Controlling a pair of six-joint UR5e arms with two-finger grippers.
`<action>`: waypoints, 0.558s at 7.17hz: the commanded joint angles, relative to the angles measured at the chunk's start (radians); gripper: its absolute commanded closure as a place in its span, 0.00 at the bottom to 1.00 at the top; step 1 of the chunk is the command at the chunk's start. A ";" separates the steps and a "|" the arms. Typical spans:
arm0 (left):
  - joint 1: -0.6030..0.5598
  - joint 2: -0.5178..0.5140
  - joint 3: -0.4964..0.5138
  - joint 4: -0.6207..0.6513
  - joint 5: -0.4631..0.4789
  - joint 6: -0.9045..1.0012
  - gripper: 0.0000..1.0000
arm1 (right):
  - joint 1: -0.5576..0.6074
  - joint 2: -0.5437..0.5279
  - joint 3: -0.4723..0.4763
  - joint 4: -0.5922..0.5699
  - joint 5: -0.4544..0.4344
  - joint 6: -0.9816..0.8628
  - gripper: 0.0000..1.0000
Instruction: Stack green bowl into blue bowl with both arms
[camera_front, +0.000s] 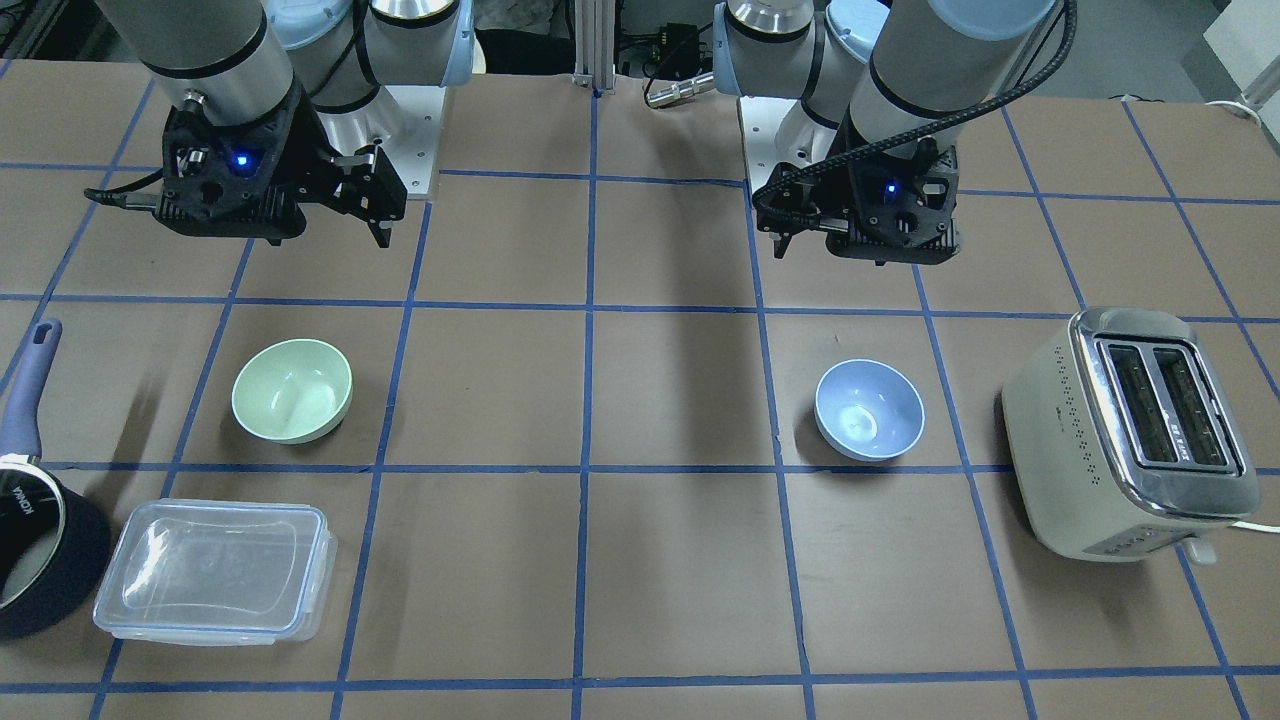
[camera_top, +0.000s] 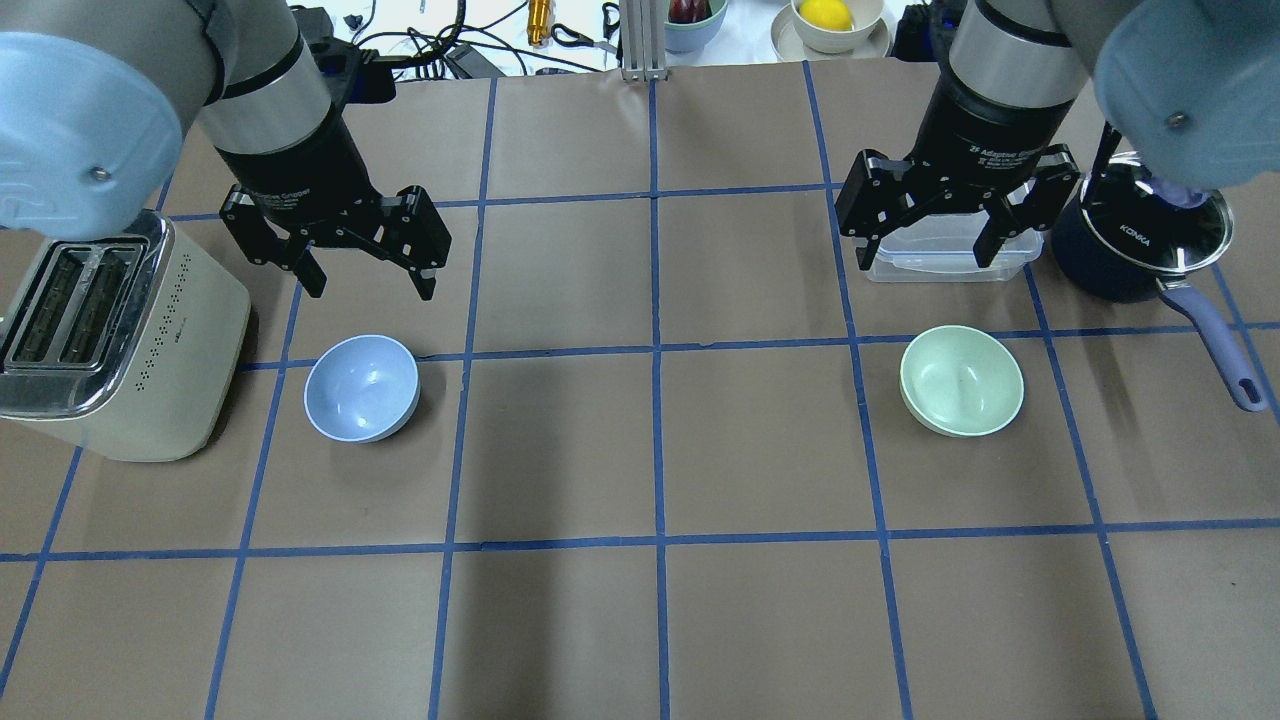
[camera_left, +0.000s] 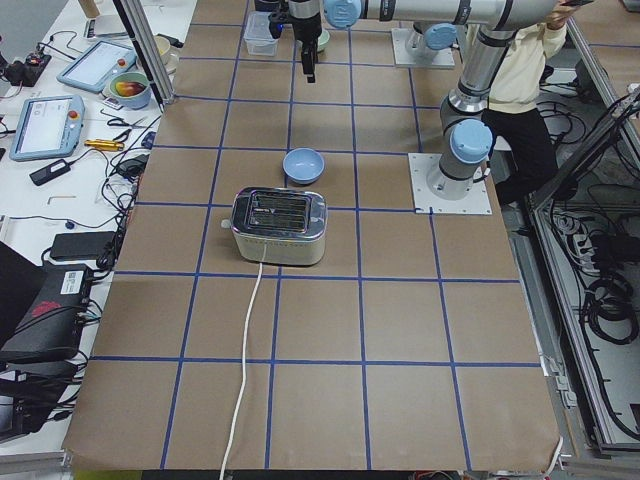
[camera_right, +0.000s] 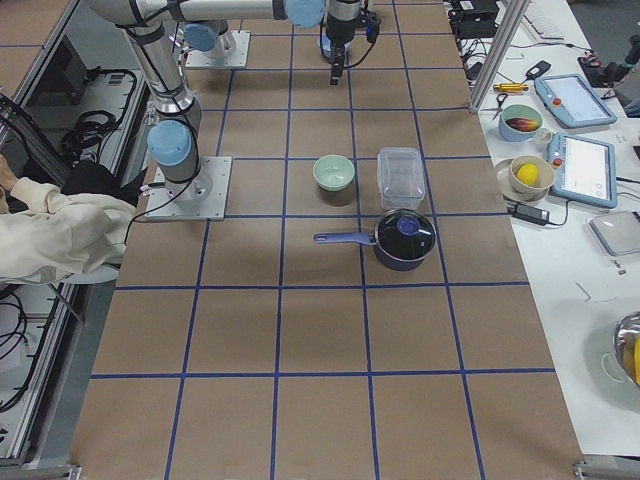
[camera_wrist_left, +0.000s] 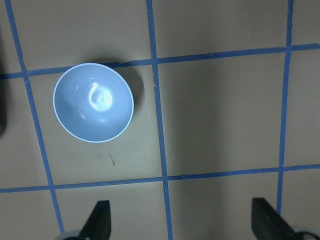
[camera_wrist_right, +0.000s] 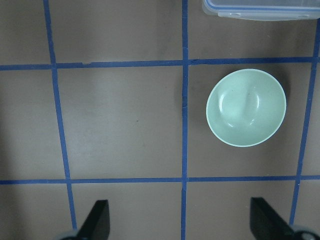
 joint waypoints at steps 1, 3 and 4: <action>0.000 0.000 0.000 0.001 -0.002 0.000 0.00 | 0.000 0.003 -0.001 -0.006 0.000 0.000 0.00; 0.000 0.008 0.002 0.001 0.000 0.000 0.00 | -0.002 0.004 -0.004 -0.006 0.000 0.000 0.00; 0.000 0.005 0.000 0.001 0.001 0.000 0.00 | 0.000 0.004 -0.001 -0.003 0.003 0.002 0.00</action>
